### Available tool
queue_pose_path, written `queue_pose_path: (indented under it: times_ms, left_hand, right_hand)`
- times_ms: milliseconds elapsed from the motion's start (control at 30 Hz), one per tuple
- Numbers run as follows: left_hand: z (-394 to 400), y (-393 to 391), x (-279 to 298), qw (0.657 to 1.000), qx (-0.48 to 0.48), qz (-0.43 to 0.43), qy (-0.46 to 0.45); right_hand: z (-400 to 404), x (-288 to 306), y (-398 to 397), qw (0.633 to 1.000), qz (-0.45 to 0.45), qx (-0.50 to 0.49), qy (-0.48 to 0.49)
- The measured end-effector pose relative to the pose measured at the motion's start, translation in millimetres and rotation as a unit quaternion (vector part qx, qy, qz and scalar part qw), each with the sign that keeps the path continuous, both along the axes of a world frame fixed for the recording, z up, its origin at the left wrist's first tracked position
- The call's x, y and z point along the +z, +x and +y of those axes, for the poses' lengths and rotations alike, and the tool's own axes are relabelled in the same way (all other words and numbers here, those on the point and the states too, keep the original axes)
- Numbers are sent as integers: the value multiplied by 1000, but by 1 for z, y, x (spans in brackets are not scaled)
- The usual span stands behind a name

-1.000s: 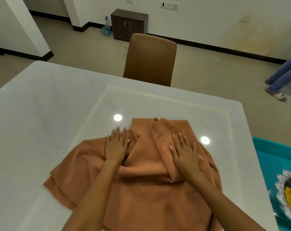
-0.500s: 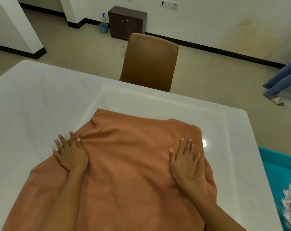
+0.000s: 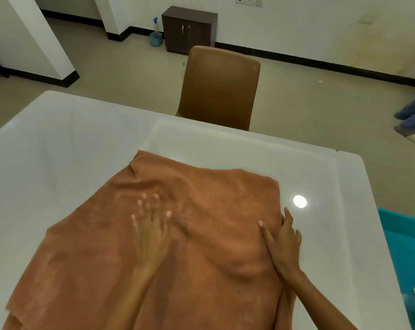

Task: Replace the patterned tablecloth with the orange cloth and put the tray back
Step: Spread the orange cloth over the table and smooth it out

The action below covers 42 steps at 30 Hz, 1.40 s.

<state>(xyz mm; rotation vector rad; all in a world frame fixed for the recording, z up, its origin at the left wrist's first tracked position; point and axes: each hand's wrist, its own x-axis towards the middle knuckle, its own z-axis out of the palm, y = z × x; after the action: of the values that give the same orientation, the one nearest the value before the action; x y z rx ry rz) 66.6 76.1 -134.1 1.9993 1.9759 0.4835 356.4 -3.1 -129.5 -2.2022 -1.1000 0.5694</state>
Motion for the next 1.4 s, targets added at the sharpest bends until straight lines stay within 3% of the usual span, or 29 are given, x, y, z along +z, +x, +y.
queue_pose_path:
  times_ms: [67, 133, 233, 300, 367, 433, 500, 600, 767, 1033, 1167, 1300, 1400]
  left_hand:
    - [-41, 39, 4, 995, -56, -82, -19]
    - [-68, 66, 13, 984, -37, -173, -19]
    - [-91, 81, 23, 952, 94, -289, 22]
    - [-101, 76, 21, 944, 152, -291, 40]
    - [-110, 64, 11, 954, 171, -243, 25]
    - [-114, 47, -4, 974, 169, -153, -5]
    - [-115, 31, -18, 984, 158, -81, -24]
    - [-109, 13, -29, 986, 153, -45, -41]
    - [-104, 2, -45, 988, 141, 21, -61]
    - [-73, -40, -53, 982, 176, 46, -47]
    - [-42, -64, -58, 974, 222, 29, -37]
    - [-30, -66, -62, 972, 233, 18, -20]
    - [-37, -41, -52, 990, 135, 29, 0]
  right_hand:
    - [2, 9, -7, 996, 56, -3, 63]
    - [-3, 28, -25, 989, 37, 54, 132]
    - [-23, 49, -49, 934, -45, 308, 173]
    - [-39, 50, -44, 882, -62, 431, 179]
    - [-41, 64, -34, 917, 19, 350, 188]
    - [-35, 60, -23, 963, 96, 165, 192]
    - [-21, 43, -12, 981, 140, 62, 116]
    - [-1, 16, -11, 986, 146, 78, -35]
    - [11, 9, -37, 972, 182, 148, 18]
    - [6, 30, 27, 979, 114, -102, 134]
    - [-26, 41, 76, 973, 51, -201, 104]
    - [-69, 27, 59, 990, -72, -115, 24]
    - [-104, 2, 13, 971, -224, -23, -75]
